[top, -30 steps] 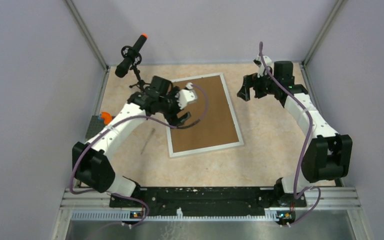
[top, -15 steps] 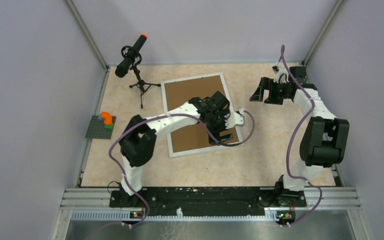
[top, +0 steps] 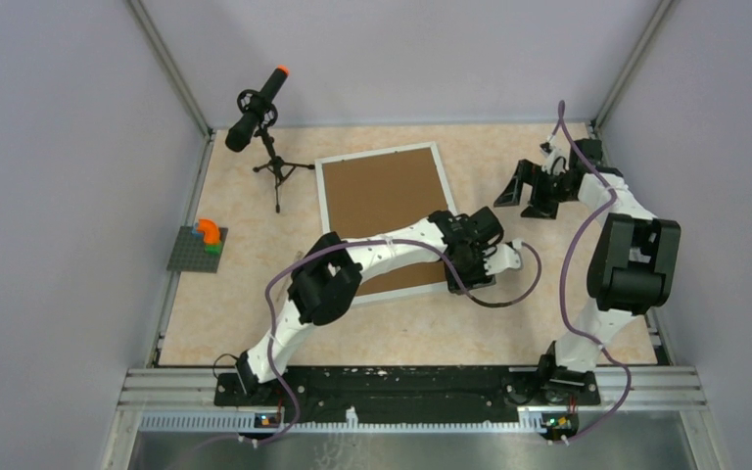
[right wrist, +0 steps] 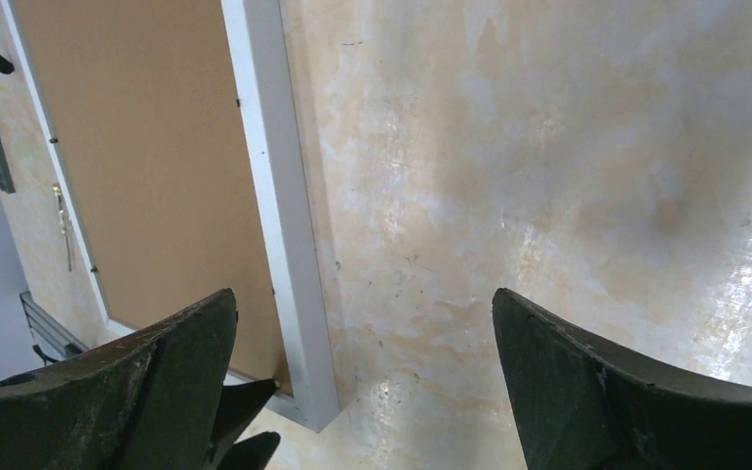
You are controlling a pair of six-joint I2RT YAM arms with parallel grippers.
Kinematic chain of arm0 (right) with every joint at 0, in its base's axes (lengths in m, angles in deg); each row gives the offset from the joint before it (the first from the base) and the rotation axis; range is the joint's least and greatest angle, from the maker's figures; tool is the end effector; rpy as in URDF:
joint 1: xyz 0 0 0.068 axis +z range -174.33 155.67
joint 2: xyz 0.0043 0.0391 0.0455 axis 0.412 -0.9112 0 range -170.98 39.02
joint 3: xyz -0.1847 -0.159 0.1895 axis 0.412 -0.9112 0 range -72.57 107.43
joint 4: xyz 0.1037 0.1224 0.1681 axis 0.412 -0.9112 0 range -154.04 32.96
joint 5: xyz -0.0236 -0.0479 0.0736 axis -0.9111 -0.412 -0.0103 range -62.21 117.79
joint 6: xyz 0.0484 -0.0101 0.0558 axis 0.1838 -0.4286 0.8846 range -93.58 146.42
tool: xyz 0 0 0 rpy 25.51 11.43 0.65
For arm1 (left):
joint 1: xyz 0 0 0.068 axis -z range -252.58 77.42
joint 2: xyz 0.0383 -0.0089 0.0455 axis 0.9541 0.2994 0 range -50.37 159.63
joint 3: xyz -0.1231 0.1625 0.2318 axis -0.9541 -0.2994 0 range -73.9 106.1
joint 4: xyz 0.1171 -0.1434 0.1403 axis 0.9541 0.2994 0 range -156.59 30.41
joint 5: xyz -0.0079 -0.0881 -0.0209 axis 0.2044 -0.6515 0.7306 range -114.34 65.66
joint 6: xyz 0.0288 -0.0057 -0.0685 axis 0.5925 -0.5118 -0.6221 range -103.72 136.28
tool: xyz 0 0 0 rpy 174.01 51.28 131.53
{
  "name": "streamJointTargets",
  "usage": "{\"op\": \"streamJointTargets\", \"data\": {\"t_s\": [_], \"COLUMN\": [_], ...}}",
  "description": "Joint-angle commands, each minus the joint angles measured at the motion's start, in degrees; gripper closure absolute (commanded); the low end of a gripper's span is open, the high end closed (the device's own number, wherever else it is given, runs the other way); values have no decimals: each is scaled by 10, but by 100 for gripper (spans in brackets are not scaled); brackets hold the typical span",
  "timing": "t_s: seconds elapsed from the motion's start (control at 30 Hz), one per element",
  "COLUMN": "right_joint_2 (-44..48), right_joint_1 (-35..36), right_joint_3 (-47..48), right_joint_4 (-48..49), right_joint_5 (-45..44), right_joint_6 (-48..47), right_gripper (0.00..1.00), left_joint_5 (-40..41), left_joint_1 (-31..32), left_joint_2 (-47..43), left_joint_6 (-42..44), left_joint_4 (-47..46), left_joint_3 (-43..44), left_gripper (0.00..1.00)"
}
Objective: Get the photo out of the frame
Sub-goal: Turn over the photo frame at the center of the board.
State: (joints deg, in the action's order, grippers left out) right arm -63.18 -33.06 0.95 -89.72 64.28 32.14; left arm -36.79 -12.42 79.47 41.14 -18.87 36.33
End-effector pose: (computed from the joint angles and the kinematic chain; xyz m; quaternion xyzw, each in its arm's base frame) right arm 0.3610 -0.0178 0.2486 0.0389 0.9226 0.2971 0.2428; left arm 0.2302 -0.4285 0.2048 0.6743 0.7042 -0.1605 0.1540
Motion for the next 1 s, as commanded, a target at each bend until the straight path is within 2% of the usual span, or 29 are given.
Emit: {"op": "streamJointTargets", "data": {"t_s": [0.0,0.17,0.27,0.43,0.47,0.57,0.7,0.97], "right_joint_2": [4,-3,-5,-7,-8,-9,-8,-11], "right_joint_1": [-7,-7,-7,-7,-7,-7,-6,0], "right_joint_3": [2,-21,-35,-54,-57,-68,-89,-142], "right_joint_4": [24,46,56,72,74,73,69,60], "right_joint_5": [37,60,60,62,64,72,91,145], "right_joint_6": [5,19,18,23,24,25,20,9], "right_gripper": [1,1,1,1,1,1,1,3], "left_joint_5": [84,119,120,150,146,127,107,101], "left_joint_1": [10,27,28,31,32,32,31,26], "left_joint_2": [28,48,44,75,80,80,64,17], "left_joint_6": [-31,-28,-23,-20,-20,-16,-12,-2], "left_joint_4": [24,45,40,51,56,63,70,86], "left_joint_3": [7,-27,-49,-48,-42,-19,28,85], "left_gripper": [43,41,46,42,45,64,100,100]}}
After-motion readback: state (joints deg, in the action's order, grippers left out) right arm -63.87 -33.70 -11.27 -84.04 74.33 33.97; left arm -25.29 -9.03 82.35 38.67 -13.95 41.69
